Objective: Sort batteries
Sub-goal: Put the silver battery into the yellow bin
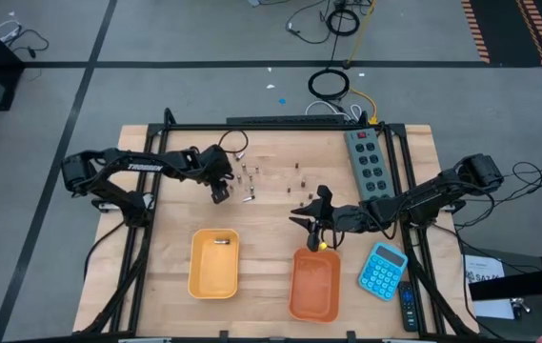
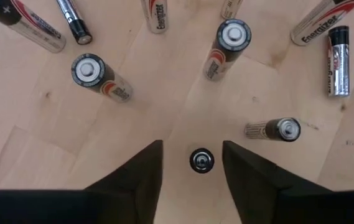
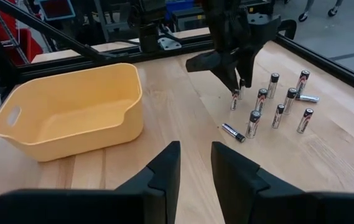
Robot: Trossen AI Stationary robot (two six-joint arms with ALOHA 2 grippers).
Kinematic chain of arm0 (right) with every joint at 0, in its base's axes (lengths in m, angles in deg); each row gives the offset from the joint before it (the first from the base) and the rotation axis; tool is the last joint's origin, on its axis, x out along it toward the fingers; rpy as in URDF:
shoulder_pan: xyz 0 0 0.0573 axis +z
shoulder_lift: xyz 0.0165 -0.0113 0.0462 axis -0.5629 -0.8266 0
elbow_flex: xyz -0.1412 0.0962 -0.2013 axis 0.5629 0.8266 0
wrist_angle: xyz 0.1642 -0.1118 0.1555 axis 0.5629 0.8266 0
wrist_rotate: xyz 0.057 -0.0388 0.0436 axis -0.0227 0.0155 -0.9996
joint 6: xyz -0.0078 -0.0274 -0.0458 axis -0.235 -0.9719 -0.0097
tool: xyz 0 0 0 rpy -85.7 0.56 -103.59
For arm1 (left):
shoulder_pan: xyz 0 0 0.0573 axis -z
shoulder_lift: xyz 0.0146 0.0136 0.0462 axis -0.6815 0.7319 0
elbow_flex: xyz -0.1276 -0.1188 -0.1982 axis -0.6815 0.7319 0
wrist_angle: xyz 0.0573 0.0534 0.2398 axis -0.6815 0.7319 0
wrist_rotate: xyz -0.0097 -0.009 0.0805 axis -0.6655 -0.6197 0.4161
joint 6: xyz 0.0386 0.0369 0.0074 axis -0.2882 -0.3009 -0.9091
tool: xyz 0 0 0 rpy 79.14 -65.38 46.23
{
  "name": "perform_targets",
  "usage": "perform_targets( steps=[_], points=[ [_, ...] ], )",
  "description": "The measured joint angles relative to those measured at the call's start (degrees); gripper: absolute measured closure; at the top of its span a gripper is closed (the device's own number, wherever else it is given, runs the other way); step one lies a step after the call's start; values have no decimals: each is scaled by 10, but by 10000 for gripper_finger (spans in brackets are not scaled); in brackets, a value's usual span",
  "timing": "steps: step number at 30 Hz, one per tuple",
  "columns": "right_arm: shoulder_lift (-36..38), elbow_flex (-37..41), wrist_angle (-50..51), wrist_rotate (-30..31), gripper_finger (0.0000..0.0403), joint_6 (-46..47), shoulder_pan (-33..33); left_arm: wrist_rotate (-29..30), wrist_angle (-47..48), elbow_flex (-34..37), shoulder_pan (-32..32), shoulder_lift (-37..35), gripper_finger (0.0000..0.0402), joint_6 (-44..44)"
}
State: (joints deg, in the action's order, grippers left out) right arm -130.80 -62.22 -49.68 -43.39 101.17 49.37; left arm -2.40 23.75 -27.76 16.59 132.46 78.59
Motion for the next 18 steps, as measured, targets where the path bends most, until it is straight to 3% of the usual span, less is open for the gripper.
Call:
perform_targets(
  steps=[7,18],
  points=[
    [0,0,1,0,321,4,0,9,1,0,0,0,370,1],
    [-1,0,6,0,321,4,0,27,69,-19,-2,-29,371,17]
  ],
)
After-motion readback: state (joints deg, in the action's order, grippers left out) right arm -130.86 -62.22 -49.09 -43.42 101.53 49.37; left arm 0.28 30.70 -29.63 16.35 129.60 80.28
